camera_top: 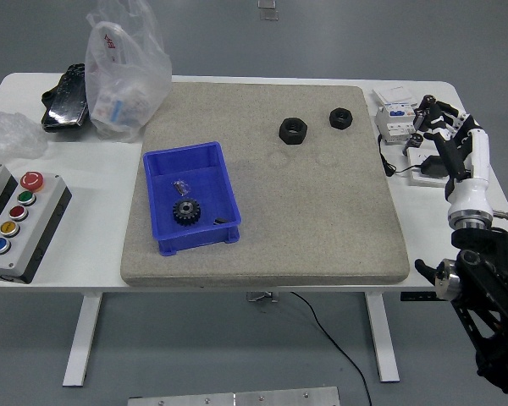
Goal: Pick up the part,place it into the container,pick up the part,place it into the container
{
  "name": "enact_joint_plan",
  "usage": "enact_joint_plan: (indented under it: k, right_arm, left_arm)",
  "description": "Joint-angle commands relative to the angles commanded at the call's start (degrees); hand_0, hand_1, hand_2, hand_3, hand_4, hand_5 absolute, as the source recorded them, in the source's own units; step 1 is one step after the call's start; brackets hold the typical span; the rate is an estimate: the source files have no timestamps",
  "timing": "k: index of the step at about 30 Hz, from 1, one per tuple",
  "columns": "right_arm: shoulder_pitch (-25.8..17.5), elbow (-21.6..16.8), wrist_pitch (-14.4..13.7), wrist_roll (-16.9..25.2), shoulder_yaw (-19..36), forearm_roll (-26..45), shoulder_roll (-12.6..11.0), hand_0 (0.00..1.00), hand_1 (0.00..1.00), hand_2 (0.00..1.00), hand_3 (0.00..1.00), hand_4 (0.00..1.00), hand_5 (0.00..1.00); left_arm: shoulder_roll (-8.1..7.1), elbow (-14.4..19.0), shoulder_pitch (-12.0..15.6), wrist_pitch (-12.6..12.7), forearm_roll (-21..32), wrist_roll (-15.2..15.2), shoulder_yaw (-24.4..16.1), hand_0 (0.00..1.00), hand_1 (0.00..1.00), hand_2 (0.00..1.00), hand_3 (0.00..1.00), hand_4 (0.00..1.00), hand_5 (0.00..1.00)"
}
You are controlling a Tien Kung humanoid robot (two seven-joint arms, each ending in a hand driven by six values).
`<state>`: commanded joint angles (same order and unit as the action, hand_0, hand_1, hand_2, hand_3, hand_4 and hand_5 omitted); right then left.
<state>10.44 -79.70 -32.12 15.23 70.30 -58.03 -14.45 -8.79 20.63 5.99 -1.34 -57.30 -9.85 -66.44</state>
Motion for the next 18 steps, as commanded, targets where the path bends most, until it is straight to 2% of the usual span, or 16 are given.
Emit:
enact_joint_plan:
  k: [1, 2, 7, 8, 10, 15, 18]
  right_arm:
    - [0.0, 0.0, 0.0, 0.0, 0.0, 0.0, 0.0, 0.639, 0.667, 0.690, 0.679, 0.807, 0.559]
    - [0.0, 0.0, 0.1, -0.1, 0.0, 0.0, -0.1, 0.637, 0.667, 0.690, 0.678, 0.806, 0.553]
    - [-0.3, 0.1, 0.3, 0.1, 0.2, 0.2, -0.3, 0.637, 0.667, 0.690, 0.678, 0.806, 0.553]
    - [-0.4, 0.1, 0.4, 0.2, 0.3, 0.3, -0.4, 0.636, 0.666, 0.690, 0.678, 0.806, 0.552]
    - [-0.5, 0.2, 0.6, 0.4, 0.4, 0.5, -0.4, 0.636, 0.666, 0.690, 0.678, 0.806, 0.552]
    - [-0.7, 0.2, 0.7, 0.5, 0.6, 0.6, -0.5, 0.633, 0.666, 0.689, 0.677, 0.809, 0.552]
    - [-0.8, 0.2, 0.8, 0.5, 0.7, 0.7, -0.5, 0.633, 0.666, 0.689, 0.677, 0.809, 0.552]
  left_arm:
    - [-0.22, 0.9, 0.6, -0.5, 0.6, -0.3, 0.2, 0.766, 0.650, 0.633, 0.730, 0.889, 0.569]
    - [-0.41, 1.8, 1.3, -1.0, 1.0, -0.6, 0.2, 0.785, 0.664, 0.641, 0.739, 0.984, 0.656]
    - [-1.22, 6.6, 4.5, -3.1, 1.4, -2.1, -0.8, 0.785, 0.664, 0.641, 0.739, 0.984, 0.656]
    - [-1.39, 7.5, 5.1, -3.2, 1.5, -2.3, -0.9, 0.790, 0.671, 0.643, 0.739, 0.998, 0.764]
    - [-1.60, 8.7, 6.0, -3.2, 1.7, -2.8, -1.0, 0.790, 0.671, 0.643, 0.739, 0.998, 0.764]
    - [-1.60, 9.4, 7.2, -2.8, 2.3, -3.9, -1.5, 0.788, 0.671, 0.645, 0.738, 0.998, 0.761]
    - [-1.43, 8.3, 6.8, -2.2, 2.3, -3.9, -1.5, 0.788, 0.671, 0.645, 0.738, 0.998, 0.761]
